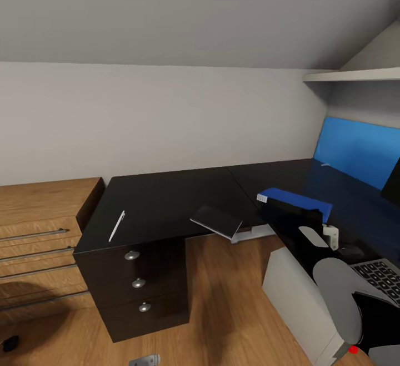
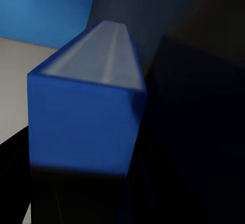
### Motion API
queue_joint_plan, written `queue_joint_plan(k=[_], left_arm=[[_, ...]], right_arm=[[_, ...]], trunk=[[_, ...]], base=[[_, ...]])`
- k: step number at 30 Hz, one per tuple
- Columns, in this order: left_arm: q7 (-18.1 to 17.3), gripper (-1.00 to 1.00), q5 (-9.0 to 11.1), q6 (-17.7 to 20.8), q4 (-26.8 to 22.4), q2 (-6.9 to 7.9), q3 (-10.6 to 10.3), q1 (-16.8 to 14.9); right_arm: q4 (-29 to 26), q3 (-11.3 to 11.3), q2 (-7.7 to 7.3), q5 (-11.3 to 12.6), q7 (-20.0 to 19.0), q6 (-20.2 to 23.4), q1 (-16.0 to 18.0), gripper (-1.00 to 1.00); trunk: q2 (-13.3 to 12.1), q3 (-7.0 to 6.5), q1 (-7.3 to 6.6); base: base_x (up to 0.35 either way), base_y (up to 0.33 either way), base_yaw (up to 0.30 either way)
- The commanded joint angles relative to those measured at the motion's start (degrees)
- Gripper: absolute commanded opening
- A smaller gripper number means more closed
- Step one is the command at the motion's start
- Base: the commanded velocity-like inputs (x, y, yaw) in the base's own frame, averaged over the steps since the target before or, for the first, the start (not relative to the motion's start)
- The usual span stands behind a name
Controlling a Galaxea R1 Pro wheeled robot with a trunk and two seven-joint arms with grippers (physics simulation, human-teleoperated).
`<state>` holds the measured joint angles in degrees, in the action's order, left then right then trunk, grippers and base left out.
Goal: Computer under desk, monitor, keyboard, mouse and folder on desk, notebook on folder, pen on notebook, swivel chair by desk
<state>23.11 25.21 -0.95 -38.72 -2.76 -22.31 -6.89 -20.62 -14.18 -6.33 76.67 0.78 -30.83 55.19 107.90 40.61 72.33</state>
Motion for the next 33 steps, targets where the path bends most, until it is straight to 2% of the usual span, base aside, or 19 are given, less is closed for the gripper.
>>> queue_joint_plan(k=[1,13,14,28,33], left_arm=[[0.44,1.00,0.54,-0.10,-0.04,0.05,-0.35,-0.05],[0.32,1.00,0.46,-0.18,-0.04,0.04,-0.37,-0.05],[0.29,1.00,0.46,-0.18,-0.04,0.04,-0.37,-0.05],[0.27,1.00,0.46,-0.19,-0.04,0.04,-0.37,-0.05],[0.26,1.00,0.46,-0.19,-0.04,0.04,-0.37,-0.05]], right_arm=[[2.61,0.12,0.01,1.64,0.11,-0.19,0.00,-1.00],[2.56,0.12,0.01,1.64,0.18,-0.14,0.00,-1.00],[2.54,0.12,0.01,1.64,0.17,-0.15,0.00,1.00],[2.52,0.16,0.01,1.64,0.10,-0.19,0.00,1.00],[2.52,0.20,0.01,1.64,0.10,-0.19,0.00,1.00]], trunk=[[0.02,0.06,0.00],[0.02,0.06,0.00],[0.02,0.06,0.00],[0.02,0.06,0.00],[0.02,0.06,0.00]], base=[[0.008,0.000,0.000],[0.001,0.000,0.000],[0.000,0.000,0.000],[0.000,0.000,0.000],[-0.136,0.000,0.000]])
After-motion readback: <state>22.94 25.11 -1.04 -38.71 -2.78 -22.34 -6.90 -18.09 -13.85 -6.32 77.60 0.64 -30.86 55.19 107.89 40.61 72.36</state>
